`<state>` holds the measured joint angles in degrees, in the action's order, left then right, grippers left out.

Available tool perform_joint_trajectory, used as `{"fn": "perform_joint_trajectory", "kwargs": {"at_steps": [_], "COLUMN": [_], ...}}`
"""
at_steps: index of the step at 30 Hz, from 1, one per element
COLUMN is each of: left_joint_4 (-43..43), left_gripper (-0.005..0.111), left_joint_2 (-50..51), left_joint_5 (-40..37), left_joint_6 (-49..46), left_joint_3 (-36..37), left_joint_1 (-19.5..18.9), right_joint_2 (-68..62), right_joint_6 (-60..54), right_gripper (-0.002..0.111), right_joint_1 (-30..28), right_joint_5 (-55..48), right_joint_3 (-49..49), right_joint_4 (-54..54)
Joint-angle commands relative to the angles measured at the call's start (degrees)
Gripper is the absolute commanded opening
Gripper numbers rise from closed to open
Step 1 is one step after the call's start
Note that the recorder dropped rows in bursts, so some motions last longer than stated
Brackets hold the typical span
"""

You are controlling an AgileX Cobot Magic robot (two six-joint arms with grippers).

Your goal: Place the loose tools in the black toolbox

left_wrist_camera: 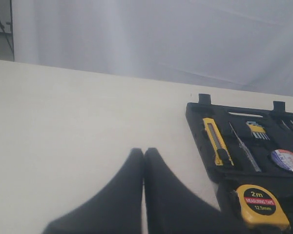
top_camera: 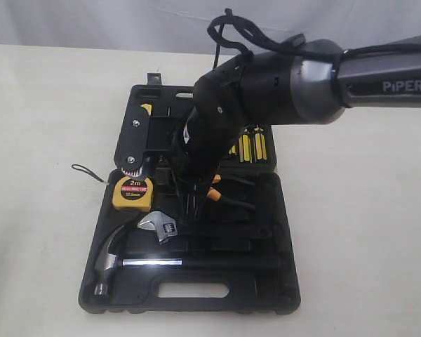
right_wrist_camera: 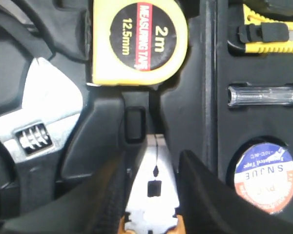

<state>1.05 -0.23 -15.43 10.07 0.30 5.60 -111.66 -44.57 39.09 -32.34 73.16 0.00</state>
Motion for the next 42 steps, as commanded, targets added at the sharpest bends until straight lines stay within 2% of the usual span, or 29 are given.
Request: {"fn": "perform_joint_trajectory", "kwargs": {"at_steps": [1, 4, 6, 11, 13, 15, 22, 24, 28, 35, 42], "left_joint_4": [-0.18, -0.18, -0.18, -0.18, -0.18, -0.18, -0.18, -0.18, -0.18, -0.18, -0.18], "left_gripper": [0.0, 0.0, 0.0, 0.0, 0.0, 0.0, 0.0, 0.0, 0.0, 0.0, 0.0], "left_joint_2": [0.23, 0.23, 0.23, 0.23, 0.23, 0.23, 0.23, 0.23, 0.23, 0.23, 0.23], "left_joint_5": [-0.06, -0.06, -0.06, -0.06, -0.06, -0.06, -0.06, -0.06, -0.06, -0.06, -0.06], "left_joint_6": [0.07, 0.07, 0.07, 0.07, 0.07, 0.07, 0.07, 0.07, 0.07, 0.07, 0.07], "left_joint_3": [-0.3, -0.3, -0.3, -0.3, -0.3, -0.3, -0.3, -0.3, -0.3, -0.3, -0.3], "left_joint_1": [0.33, 0.33, 0.33, 0.33, 0.33, 0.33, 0.33, 0.33, 0.33, 0.33, 0.33], "right_joint_2": [-0.03, -0.03, -0.03, -0.03, -0.03, 0.1, 1.44, 2.47, 5.59, 2.89, -1.87], "right_joint_6": [-0.25, 0.01, 0.29, 0.4, 1.94, 3.64, 13.44, 16.57, 26.47, 44.21, 47.85], "right_gripper": [-0.001, 0.004, 0.015, 0.052, 0.062, 0.064, 0.062, 0.05, 0.002, 0.0, 0.0], "right_joint_1": [-0.16, -0.16, -0.16, -0.16, -0.16, -0.16, -0.16, -0.16, -0.3, -3.19, -5.66], "right_joint_5": [0.62, 0.49, 0.49, -0.33, -0.42, -0.42, -0.7, -1.55, -3.71, -2.26, -2.56], "right_joint_3": [0.04, 0.04, 0.04, 0.04, 0.04, 0.04, 0.04, 0.04, 0.04, 0.04, 0.04], "right_joint_4": [1.98, 3.13, 5.07, 6.16, 6.16, 6.16, 6.16, 5.85, 5.74, 5.29, 5.29]}}
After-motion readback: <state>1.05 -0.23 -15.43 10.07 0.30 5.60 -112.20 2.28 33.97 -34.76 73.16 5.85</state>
